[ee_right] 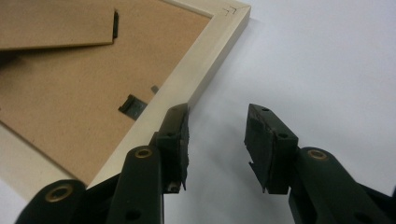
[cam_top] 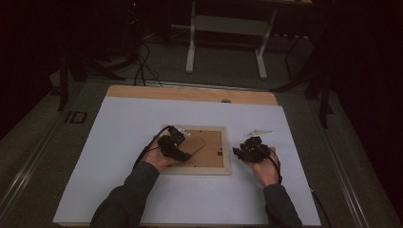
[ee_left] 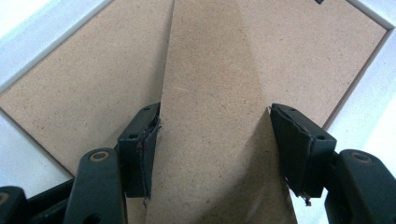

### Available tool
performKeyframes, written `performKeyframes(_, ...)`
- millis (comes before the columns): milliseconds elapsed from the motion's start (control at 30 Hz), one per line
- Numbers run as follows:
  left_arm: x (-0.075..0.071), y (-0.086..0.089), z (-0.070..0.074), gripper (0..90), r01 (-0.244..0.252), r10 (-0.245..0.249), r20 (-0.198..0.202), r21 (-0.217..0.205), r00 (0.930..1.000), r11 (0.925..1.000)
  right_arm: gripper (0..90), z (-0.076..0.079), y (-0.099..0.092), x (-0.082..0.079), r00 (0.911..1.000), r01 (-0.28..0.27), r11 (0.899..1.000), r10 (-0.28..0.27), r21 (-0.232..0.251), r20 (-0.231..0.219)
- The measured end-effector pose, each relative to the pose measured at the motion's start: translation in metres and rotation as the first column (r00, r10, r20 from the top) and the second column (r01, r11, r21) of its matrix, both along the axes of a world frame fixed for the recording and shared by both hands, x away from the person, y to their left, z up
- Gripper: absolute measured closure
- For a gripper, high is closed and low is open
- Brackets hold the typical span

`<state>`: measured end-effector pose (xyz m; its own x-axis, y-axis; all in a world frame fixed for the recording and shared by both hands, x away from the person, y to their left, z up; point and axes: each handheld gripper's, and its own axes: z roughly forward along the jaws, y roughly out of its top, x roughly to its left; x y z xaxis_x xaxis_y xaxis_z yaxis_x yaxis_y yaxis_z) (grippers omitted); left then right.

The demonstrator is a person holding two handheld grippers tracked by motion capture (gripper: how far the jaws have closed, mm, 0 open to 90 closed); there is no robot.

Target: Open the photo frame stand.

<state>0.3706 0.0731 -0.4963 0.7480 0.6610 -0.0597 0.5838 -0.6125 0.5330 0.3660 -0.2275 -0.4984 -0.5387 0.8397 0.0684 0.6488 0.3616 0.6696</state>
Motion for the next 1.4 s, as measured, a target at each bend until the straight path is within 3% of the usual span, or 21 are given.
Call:
performKeyframes(700,-0.008,-0.003,0.004,38.7,0.013,-0.014,0.085,0.019,0.9963,0.9997,55.1,0.001,0.014,0.030,0.9979,-0.001,0.997,0.005,0.075,-0.064)
performKeyframes(1067,-0.016,-0.005,0.008,38.7,0.022,-0.026,0.156,0.033,0.9875,0.9992,52.3,0.005,0.015,0.043,0.9938,0.010,0.993,0.004,0.120,-0.111)
performKeyframes(1400,-0.019,-0.005,0.008,38.7,0.020,-0.026,0.179,0.035,0.9835,0.9992,52.3,0.005,0.015,0.050,0.9905,0.015,0.990,0.005,0.142,-0.137)
